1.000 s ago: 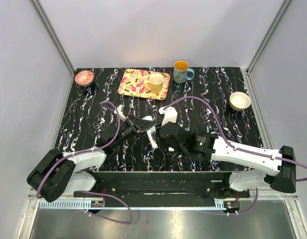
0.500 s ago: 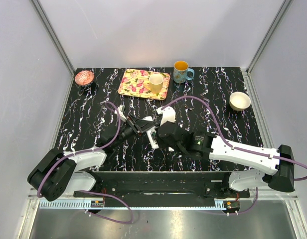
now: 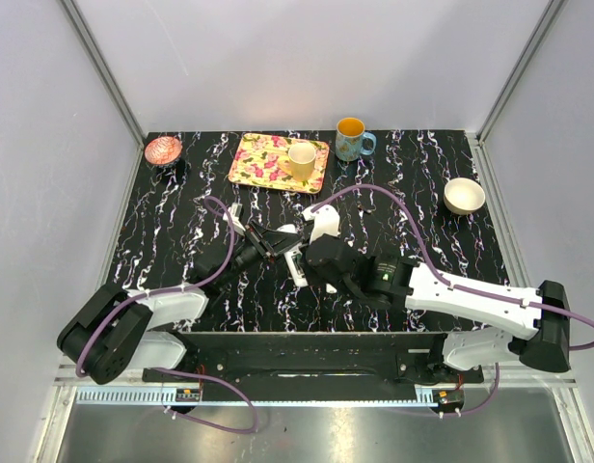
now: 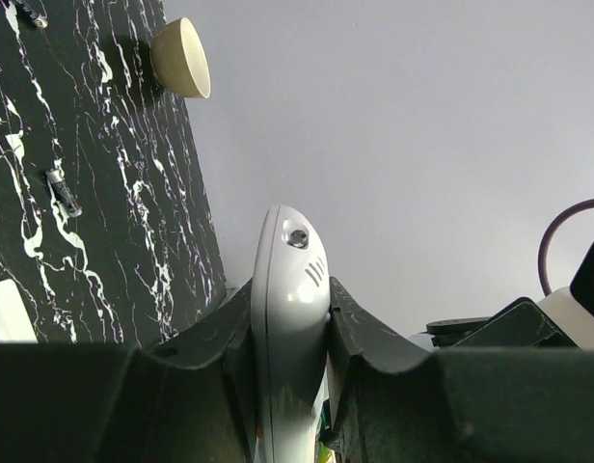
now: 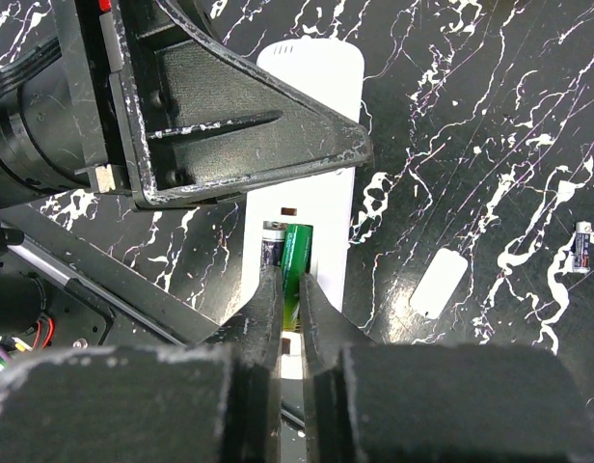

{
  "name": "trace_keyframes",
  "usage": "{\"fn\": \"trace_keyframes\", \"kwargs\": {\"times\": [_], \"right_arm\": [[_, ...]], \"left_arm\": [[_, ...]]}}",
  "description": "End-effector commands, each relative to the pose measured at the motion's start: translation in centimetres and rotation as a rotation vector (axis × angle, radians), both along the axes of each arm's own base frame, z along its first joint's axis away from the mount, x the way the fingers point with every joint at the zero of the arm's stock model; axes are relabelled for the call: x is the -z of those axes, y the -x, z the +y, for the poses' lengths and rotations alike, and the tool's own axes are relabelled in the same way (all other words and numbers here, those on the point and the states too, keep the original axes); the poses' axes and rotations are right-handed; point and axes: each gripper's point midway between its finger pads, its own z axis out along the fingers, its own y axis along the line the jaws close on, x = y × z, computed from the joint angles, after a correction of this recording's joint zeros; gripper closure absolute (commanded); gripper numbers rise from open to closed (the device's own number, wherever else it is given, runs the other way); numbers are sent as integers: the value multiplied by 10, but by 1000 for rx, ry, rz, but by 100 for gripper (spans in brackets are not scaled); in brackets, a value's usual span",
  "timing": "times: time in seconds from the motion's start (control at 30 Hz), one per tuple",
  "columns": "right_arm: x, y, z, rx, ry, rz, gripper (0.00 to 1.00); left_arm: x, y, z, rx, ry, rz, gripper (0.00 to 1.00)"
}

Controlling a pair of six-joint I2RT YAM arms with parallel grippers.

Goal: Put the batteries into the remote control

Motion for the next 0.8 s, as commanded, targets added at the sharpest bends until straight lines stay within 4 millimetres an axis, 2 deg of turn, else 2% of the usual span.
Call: {"fn": "trace_keyframes", "kwargs": {"times": [0.0,0.43,0.77], "right_arm": [[-34,-6,4,11,-100,-75,100],[-48,-6,-2,1,-167,-130,100],[-30,-9,-3,12,-127,-130,100]], "left_arm": [[-34,7,-2,31,95,-90,100],[-36,4,-4,30,102,-80,100],[-49,3,-5,34,125,-93,100]]}}
